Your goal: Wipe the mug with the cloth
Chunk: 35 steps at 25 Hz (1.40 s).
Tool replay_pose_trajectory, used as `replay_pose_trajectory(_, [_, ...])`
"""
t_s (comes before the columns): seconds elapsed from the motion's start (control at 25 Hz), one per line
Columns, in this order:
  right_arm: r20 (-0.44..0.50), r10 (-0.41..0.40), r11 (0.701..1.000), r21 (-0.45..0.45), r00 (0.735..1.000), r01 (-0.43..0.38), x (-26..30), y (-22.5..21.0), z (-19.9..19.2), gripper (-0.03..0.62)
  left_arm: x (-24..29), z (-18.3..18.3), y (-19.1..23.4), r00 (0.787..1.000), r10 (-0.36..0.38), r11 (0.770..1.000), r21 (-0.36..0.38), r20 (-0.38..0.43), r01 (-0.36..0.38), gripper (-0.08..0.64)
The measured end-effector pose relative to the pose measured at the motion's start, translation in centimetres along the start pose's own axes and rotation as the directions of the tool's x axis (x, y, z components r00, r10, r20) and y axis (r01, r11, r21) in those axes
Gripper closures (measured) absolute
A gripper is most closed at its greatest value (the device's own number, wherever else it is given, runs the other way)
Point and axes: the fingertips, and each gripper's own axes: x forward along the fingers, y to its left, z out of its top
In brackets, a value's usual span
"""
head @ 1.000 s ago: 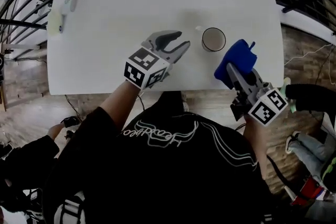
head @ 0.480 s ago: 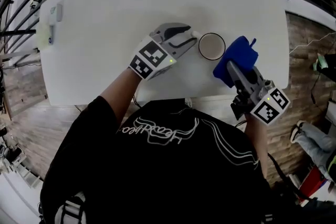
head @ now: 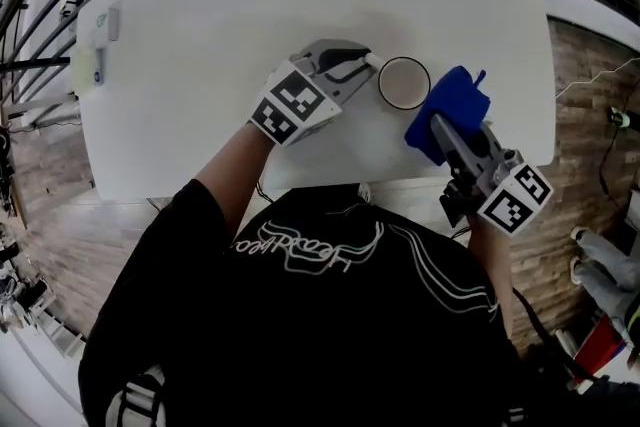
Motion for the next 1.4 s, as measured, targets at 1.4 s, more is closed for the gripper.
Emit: replay_pose_trajectory(1.4, [0.127, -0.081, 0.979, 0.198, 0.989, 0.055, -1.3, 2.5, -4.7, 0.538, -4.3, -3.3, -8.3, 0.996, 0.074, 0.988, -0.132, -0.042, -0.079, 0.485])
